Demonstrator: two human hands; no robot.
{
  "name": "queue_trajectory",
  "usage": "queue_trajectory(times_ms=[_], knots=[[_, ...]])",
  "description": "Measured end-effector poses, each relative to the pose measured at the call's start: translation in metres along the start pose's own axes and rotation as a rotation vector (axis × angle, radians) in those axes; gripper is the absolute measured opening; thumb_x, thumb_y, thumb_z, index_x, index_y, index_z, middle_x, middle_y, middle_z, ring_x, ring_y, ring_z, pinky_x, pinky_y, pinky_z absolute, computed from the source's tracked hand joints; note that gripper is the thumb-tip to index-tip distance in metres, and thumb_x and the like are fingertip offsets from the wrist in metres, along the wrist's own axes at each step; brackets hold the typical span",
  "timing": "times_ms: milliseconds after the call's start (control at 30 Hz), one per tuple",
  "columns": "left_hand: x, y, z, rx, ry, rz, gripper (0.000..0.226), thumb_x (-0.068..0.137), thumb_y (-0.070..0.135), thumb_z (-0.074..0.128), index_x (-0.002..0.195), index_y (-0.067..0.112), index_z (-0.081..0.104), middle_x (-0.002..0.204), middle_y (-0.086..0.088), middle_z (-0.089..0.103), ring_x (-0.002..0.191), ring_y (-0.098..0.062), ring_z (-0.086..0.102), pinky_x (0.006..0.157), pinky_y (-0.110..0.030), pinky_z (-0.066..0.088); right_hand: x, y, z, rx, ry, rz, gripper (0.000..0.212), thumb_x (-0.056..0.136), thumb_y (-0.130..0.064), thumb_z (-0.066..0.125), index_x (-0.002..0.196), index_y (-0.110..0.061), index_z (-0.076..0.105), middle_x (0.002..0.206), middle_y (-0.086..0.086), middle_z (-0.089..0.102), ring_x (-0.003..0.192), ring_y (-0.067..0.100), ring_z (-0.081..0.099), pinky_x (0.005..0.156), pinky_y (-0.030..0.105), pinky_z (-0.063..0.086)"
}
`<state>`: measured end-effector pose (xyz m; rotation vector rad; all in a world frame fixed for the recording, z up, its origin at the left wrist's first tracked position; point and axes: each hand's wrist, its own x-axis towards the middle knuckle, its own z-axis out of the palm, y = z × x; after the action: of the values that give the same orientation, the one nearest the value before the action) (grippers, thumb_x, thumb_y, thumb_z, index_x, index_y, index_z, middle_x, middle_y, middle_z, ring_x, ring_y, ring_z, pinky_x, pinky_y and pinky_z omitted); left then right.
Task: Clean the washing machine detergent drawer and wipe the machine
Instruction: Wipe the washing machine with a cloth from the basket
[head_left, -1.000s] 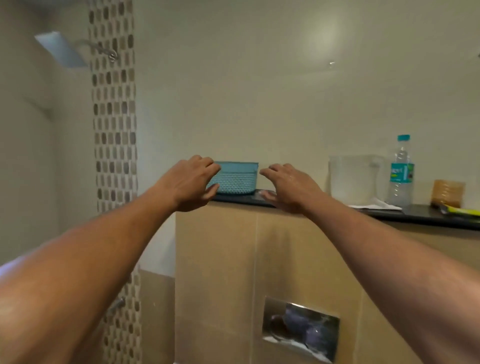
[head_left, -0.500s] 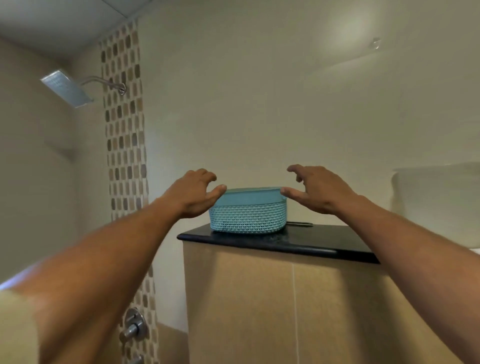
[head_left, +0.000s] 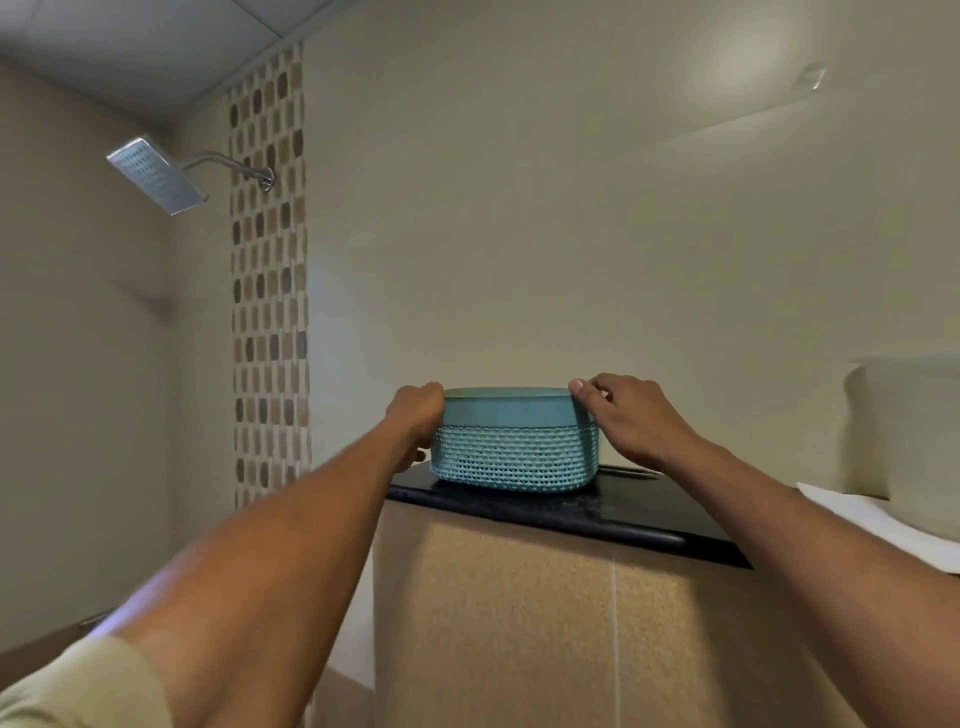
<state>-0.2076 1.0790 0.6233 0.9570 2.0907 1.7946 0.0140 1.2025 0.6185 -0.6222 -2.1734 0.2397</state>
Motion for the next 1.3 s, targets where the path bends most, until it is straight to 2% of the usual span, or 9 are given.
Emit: queue_trajectory(times_ms=[167,400,567,733,933,1033,1100,1200,1300], knots=[[-0.047,0.009,-0.044,-0.015,-0.044,0.01,0.027,0.095,0.024,0.037,0.105,0.008,0.056,0.098,-0.013,0.059,0.086,-0.03,0.058,0.075,-0.038,0.045,-0.01,-0.039,-0.006,0.061,0.056,-0.057,0.048,0.104,-0.045,0.038,0.071,-0.014,0.056,0.07,0.003,0.058,0.071,0.026,0.052,0.06,0.033,0.034],[-0.143,0.001,-0.184,0.044,0.01,-0.073,0.011,0.094,0.017,0.043,0.093,0.012,0.052,0.096,-0.012,0.054,0.085,-0.031,0.054,0.082,-0.041,0.048,-0.046,-0.151,0.012,0.207,-0.04,-0.203,0.044,0.103,-0.041,0.044,0.093,-0.01,0.073,0.079,0.006,0.068,0.079,0.028,0.063,0.068,0.035,0.043],[-0.246,-0.029,-0.307,0.103,0.131,-0.141,0.007,0.092,0.013,0.052,0.087,0.012,0.057,0.086,-0.01,0.052,0.071,-0.026,0.05,0.068,-0.033,0.045,-0.103,-0.26,0.051,0.348,-0.154,-0.21,0.036,0.098,-0.029,0.052,0.079,-0.003,0.07,0.074,0.014,0.068,0.079,0.038,0.063,0.072,0.043,0.05],[-0.37,-0.072,-0.435,0.147,0.321,-0.23,0.016,0.081,0.012,0.062,0.095,0.011,0.055,0.089,-0.011,0.053,0.067,-0.024,0.05,0.072,-0.039,0.048,-0.199,-0.388,0.105,0.45,-0.364,-0.218,0.027,0.09,-0.016,0.055,0.068,-0.012,0.07,0.074,0.023,0.07,0.058,0.025,0.053,0.058,0.032,0.041],[-0.521,-0.128,-0.563,0.168,0.524,-0.384,0.015,0.082,0.005,0.061,0.097,0.004,0.059,0.091,-0.014,0.058,0.076,-0.03,0.058,0.071,-0.039,0.049,-0.318,-0.527,0.17,0.538,-0.613,-0.33,0.023,0.09,-0.016,0.055,0.081,-0.005,0.073,0.071,0.015,0.07,0.061,0.02,0.055,0.054,0.028,0.048],[-0.583,-0.163,-0.61,0.185,0.61,-0.491,0.033,0.083,0.005,0.06,0.115,0.0,0.055,0.098,-0.017,0.06,0.072,-0.029,0.063,0.055,-0.027,0.051,-0.372,-0.583,0.202,0.528,-0.715,-0.396,0.027,0.087,-0.022,0.055,0.085,-0.005,0.076,0.074,0.015,0.072,0.068,0.026,0.064,0.07,0.038,0.054],[-0.617,-0.183,-0.63,0.195,0.666,-0.555,0.026,0.086,0.002,0.058,0.112,-0.001,0.055,0.099,-0.017,0.06,0.067,-0.026,0.061,0.043,-0.022,0.046,-0.405,-0.611,0.221,0.519,-0.772,-0.426,0.025,0.088,-0.018,0.055,0.083,-0.005,0.076,0.074,0.014,0.072,0.075,0.03,0.067,0.069,0.037,0.053],[-0.661,-0.22,-0.66,0.168,0.758,-0.645,0.027,0.085,0.0,0.059,0.111,-0.005,0.059,0.105,-0.018,0.065,0.078,-0.028,0.065,0.057,-0.032,0.058,-0.455,-0.647,0.253,0.518,-0.87,-0.462,0.024,0.088,-0.014,0.055,0.087,-0.006,0.078,0.08,0.009,0.072,0.074,0.022,0.064,0.06,0.027,0.046],[-0.695,-0.263,-0.677,0.134,0.836,-0.737,0.036,0.083,0.0,0.06,0.119,-0.002,0.057,0.116,-0.02,0.065,0.097,-0.03,0.069,0.077,-0.04,0.062,-0.499,-0.67,0.289,0.546,-0.947,-0.474,0.024,0.088,-0.012,0.055,0.093,-0.006,0.078,0.086,0.008,0.074,0.08,0.022,0.067,0.067,0.029,0.051]])
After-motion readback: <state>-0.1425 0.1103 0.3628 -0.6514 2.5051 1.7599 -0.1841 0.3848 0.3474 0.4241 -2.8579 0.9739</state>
